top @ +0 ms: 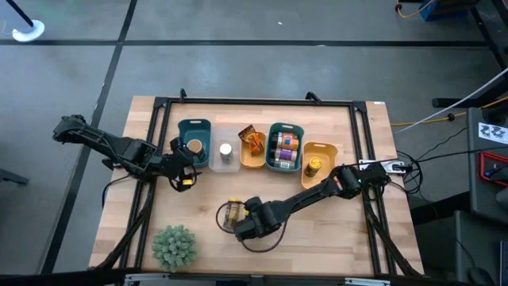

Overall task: Sort spices by type
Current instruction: Put the black seasoning bottle into the green bin

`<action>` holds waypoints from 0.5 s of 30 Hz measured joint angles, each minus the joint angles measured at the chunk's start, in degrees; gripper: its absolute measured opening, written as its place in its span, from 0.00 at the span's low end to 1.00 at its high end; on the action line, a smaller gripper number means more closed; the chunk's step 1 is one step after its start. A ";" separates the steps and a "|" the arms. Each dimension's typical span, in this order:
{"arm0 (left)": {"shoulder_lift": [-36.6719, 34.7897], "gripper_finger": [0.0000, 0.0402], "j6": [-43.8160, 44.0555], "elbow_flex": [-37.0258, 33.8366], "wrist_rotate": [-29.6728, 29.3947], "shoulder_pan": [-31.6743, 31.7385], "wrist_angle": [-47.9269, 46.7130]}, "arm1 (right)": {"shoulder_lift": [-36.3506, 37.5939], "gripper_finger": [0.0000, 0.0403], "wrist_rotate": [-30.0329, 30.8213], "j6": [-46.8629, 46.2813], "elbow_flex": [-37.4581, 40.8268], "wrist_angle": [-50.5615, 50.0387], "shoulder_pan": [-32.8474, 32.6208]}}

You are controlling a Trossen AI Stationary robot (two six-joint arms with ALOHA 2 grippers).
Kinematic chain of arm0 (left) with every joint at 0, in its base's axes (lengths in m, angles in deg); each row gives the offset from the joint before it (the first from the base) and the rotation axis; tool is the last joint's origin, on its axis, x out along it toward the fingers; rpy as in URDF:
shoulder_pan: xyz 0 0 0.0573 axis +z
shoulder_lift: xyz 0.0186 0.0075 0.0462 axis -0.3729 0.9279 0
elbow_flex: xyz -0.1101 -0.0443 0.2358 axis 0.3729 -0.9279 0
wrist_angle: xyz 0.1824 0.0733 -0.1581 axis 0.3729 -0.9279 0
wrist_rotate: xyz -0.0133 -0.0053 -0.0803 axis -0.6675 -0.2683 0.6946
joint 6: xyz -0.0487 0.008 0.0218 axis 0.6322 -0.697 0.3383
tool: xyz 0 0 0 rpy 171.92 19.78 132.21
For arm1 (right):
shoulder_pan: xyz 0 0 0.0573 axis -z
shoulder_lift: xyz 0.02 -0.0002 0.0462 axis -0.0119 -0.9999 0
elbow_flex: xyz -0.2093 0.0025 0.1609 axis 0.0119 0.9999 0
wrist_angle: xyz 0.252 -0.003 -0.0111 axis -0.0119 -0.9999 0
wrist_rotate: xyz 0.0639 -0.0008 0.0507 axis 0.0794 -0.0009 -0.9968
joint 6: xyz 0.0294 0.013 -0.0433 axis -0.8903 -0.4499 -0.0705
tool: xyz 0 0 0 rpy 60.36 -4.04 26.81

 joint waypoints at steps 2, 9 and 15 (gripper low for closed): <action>0.01 0.79 0.00 0.00 -0.01 0.01 0.05 | 0.48 0.35 0.14 1.53 -2.30 -6.23 0.63; 0.01 0.79 0.00 0.02 -0.01 -0.01 0.61 | 0.40 0.35 4.37 13.82 -13.26 -27.31 3.62; 0.06 0.79 0.00 0.02 0.01 0.00 1.39 | 2.52 0.35 8.87 29.53 -14.33 -28.11 8.28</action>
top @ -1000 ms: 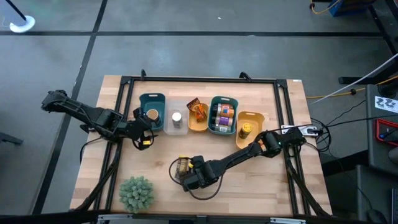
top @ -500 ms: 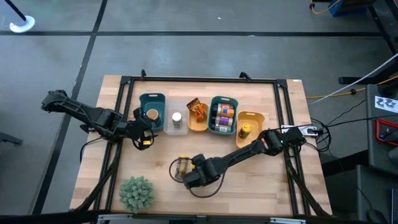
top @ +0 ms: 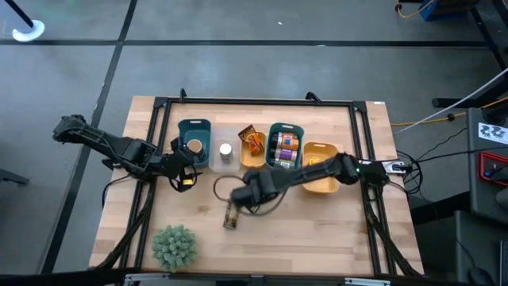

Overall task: Sort spices by type
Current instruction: Put the black seasoning bottle into the green bin

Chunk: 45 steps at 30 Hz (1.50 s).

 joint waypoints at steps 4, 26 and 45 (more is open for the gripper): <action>0.14 0.79 0.02 0.00 -0.02 0.00 -0.14 | 0.54 0.35 0.95 11.01 0.43 0.43 3.83; 0.13 0.79 2.60 0.00 -0.01 0.00 -0.17 | 6.32 0.35 4.16 42.89 9.98 0.64 14.90; 0.13 0.79 7.89 0.00 0.00 0.00 4.42 | 13.92 0.35 6.47 44.32 32.14 7.14 16.44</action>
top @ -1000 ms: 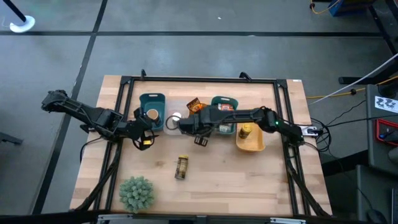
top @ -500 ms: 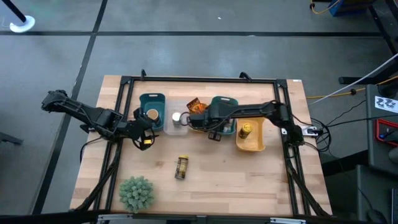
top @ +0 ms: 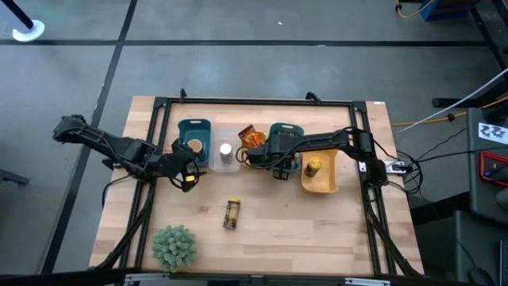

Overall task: Sort spices by type
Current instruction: Put the black seasoning bottle into the green bin

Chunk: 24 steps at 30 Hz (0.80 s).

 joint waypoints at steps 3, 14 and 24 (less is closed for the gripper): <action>0.00 0.79 1.89 0.00 -0.02 -0.01 -0.01 | 0.00 0.35 -0.12 0.00 0.02 0.05 0.44; 0.76 0.79 2.86 0.00 -0.02 0.01 0.27 | 0.00 0.57 -0.14 1.73 0.04 3.05 1.48; 5.42 0.79 4.18 0.00 0.00 -0.01 0.36 | 0.00 0.72 0.28 2.96 0.04 4.11 1.46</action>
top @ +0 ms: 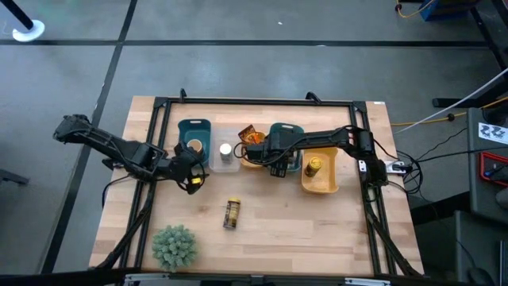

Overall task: Sort spices by type
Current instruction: Put the black seasoning bottle into the green bin, then put the yellow seasoning can into the right yellow bin

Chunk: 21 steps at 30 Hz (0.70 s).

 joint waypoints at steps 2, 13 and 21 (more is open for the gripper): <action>1.32 0.79 -0.01 0.00 0.00 0.00 0.45 | 0.00 0.72 -0.02 0.52 0.00 -0.38 0.00; 5.89 0.79 -5.70 0.00 7.23 -1.50 10.44 | -0.02 0.73 0.79 0.01 -8.99 -6.84 -0.98; 6.18 0.79 -10.79 0.00 7.46 -9.32 15.81 | 0.00 0.73 0.67 -0.62 -17.92 -4.21 -5.33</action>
